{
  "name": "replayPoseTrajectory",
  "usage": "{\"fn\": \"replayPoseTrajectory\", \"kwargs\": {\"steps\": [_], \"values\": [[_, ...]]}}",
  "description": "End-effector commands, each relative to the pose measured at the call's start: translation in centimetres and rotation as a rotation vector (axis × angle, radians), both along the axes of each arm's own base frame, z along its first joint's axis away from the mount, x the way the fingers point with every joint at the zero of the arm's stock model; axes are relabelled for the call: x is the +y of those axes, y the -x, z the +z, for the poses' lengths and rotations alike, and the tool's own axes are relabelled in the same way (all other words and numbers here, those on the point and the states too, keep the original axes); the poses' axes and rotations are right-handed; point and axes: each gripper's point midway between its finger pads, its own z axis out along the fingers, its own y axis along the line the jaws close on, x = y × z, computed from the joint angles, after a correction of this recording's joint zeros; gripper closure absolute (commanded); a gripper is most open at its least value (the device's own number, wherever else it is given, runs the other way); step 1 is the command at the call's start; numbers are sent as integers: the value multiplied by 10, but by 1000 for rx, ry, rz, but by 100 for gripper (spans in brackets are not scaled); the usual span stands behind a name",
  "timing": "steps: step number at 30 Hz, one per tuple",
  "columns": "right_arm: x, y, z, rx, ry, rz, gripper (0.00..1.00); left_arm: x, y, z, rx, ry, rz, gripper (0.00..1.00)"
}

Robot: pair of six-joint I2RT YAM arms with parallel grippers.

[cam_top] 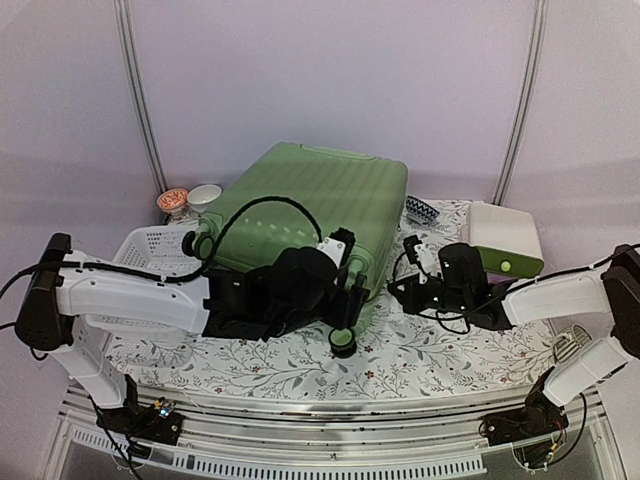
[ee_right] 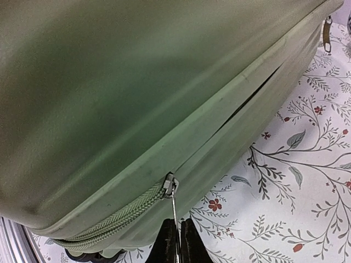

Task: Open, take out, and arrange the luggage
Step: Unzip the zipper of the luggage.

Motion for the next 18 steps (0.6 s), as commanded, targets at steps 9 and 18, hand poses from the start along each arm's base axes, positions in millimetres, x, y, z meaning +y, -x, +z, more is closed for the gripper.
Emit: {"fn": "replayPoseTrajectory", "kwargs": {"steps": [9,18], "values": [[-33,-49,-12,51,80,-190,72,18,20,45,-28,73,-73,25],[-49,-25,25,-2,46,-186,31,84,21,72,29,105,-25,6]]}}
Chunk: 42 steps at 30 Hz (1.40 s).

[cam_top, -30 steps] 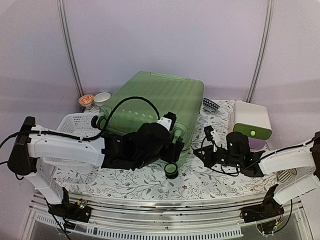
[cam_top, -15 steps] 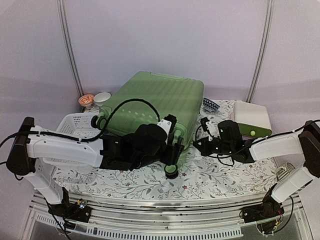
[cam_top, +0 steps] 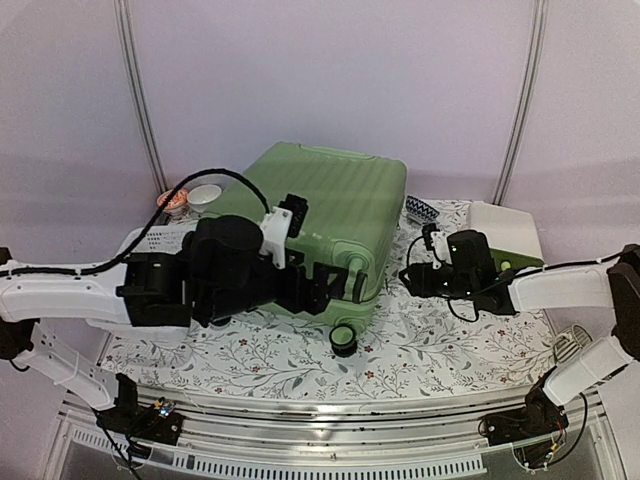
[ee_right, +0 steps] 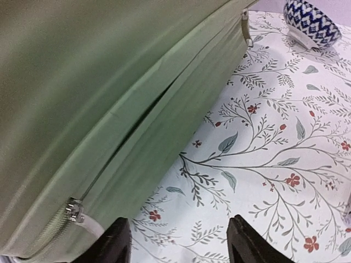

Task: Open, take out, and arrange the luggage
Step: Unzip the zipper of the luggage, then rotate the luggage at the center of the board.

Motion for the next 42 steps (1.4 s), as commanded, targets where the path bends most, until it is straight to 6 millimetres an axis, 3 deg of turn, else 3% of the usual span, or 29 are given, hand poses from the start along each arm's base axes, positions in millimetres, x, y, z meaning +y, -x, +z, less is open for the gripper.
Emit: {"fn": "replayPoseTrajectory", "kwargs": {"steps": [1,4,11,17,24,32,35,42], "values": [[-9,10,28,-43,-12,-10,23,46,-12,-10,70,-37,40,6],[-18,11,42,-41,2,-46,1,81,-26,-5,73,-33,90,4],[-30,10,60,47,25,-144,1,181,-51,14,56,19,388,2],[-40,7,82,72,8,-232,1,240,-73,15,63,46,469,2],[-39,18,107,-24,-48,-170,1,279,-104,1,115,74,512,2],[-41,22,111,-47,-67,-162,1,354,-131,-17,149,60,835,2],[-40,21,111,-47,-64,-160,1,363,-139,-24,164,51,877,2],[-33,16,113,-56,-66,-138,1,361,-155,-46,211,45,865,2]]}}
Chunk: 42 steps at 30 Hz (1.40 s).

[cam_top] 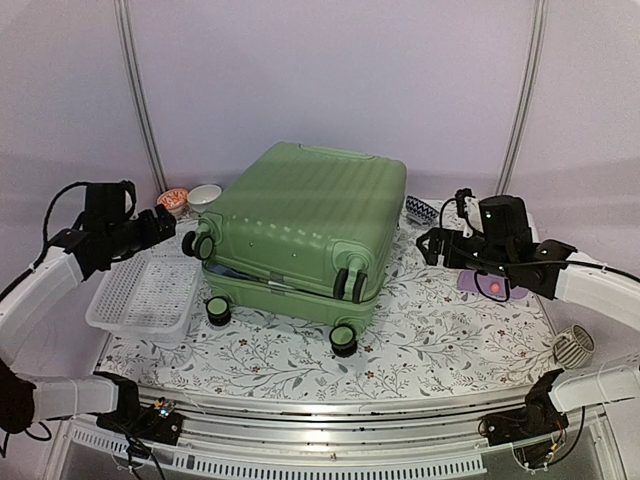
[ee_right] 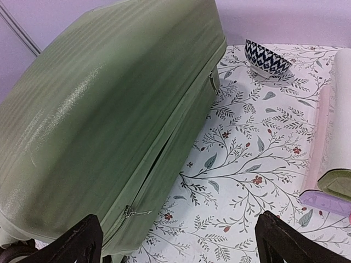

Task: Open, take out, and arrange the luggage
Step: Rotate the luggage at the center of the board.

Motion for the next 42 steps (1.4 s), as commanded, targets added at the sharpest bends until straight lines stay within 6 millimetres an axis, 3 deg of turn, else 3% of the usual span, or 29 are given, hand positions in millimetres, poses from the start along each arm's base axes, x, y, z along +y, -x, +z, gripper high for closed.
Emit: {"fn": "replayPoseTrajectory", "kwargs": {"steps": [1,7,14,23,27,31,36,42], "values": [[8,-6,4,-20,-5,28,1,1,-13,-6,-8,19,8,2],[16,-11,0,-6,-2,48,1,-12,-27,-17,4,24,-65,2],[22,-15,2,-1,-17,57,1,-5,-45,-24,9,-6,-25,2],[23,-16,-1,12,-21,54,1,-1,-99,-39,109,8,-1,2],[24,-16,-4,36,-14,55,1,-32,-115,-50,144,58,-162,3],[26,-19,-11,79,5,50,1,-53,-117,-47,137,114,-264,4],[36,-21,-12,106,-5,80,1,-83,-105,-30,42,190,-420,9],[45,-27,-17,147,-5,93,1,-114,-87,-35,85,199,-518,11]]}}
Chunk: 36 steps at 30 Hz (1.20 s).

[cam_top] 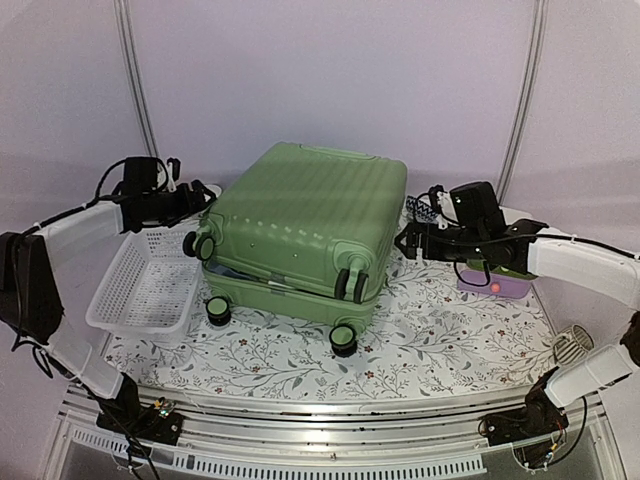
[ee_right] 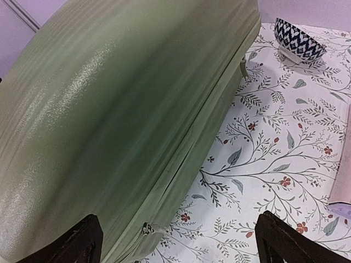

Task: Open, take out, and arrange the luggage
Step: Rotate the luggage at the center of the board.

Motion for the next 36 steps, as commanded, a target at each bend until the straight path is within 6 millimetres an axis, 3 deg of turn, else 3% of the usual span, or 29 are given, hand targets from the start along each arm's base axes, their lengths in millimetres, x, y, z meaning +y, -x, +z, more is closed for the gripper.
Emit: {"fn": "replayPoseTrajectory", "kwargs": {"steps": [1,7,19,26,33,36], "values": [[6,-3,2,37,-13,2,1,-47,31,-15,58,21,-187,11],[-13,-5,9,16,23,-88,1,-75,65,-19,62,6,-241,11],[-74,-7,12,4,160,-307,1,-131,138,-26,80,14,-324,11],[-88,-6,28,-34,172,-340,1,-165,178,-31,107,34,-424,12],[-95,-9,37,-51,216,-355,1,-171,200,-23,89,50,-437,12],[-98,-12,46,-67,222,-361,1,-158,200,-20,78,25,-387,11]]}}
